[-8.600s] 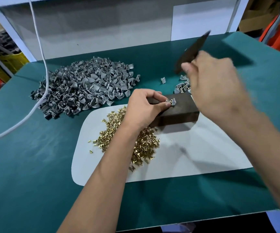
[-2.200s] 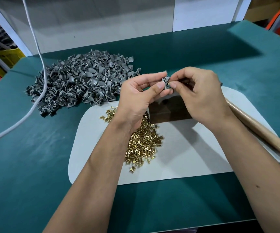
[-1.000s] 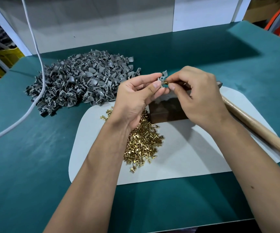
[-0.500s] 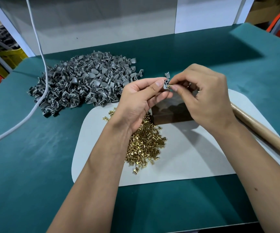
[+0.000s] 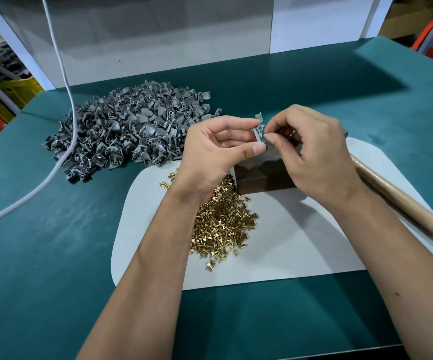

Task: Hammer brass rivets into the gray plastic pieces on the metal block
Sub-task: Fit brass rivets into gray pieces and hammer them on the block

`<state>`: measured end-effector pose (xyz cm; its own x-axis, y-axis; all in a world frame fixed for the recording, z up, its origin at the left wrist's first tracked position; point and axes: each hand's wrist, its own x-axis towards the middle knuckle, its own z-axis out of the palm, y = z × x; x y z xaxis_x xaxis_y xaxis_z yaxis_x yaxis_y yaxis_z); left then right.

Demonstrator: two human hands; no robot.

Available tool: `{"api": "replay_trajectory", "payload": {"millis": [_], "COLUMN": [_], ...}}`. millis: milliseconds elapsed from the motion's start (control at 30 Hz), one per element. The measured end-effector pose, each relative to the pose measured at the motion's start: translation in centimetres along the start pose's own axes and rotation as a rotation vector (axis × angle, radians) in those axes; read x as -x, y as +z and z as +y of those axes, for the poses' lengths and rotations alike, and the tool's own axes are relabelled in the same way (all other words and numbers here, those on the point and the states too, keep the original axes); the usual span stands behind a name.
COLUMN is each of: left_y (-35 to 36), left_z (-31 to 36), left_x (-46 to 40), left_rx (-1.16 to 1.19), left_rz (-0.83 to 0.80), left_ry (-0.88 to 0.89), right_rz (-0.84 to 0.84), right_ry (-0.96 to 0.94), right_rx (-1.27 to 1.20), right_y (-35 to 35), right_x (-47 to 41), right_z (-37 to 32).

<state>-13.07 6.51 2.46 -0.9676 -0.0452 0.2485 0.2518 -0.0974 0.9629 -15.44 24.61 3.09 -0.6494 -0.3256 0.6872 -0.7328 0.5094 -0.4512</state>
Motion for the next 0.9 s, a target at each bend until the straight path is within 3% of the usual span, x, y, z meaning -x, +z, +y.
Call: {"api": "replay_trajectory", "payload": {"millis": [467,900], "left_y": [-0.03,0.01], "left_z": [-0.01,0.18], "left_x": [0.23,0.3], "left_rx": [-0.016,0.082], "left_rz": [-0.039,-0.048], "left_ry": [0.045,-0.157], "right_rz": [-0.009,0.025], "right_ry": [-0.025,-0.086], "right_rx": [-0.025,-0.044], "right_y": [-0.24,-0.1], "right_x": [0.17,0.11], "right_z": [-0.29,-0.13]}}
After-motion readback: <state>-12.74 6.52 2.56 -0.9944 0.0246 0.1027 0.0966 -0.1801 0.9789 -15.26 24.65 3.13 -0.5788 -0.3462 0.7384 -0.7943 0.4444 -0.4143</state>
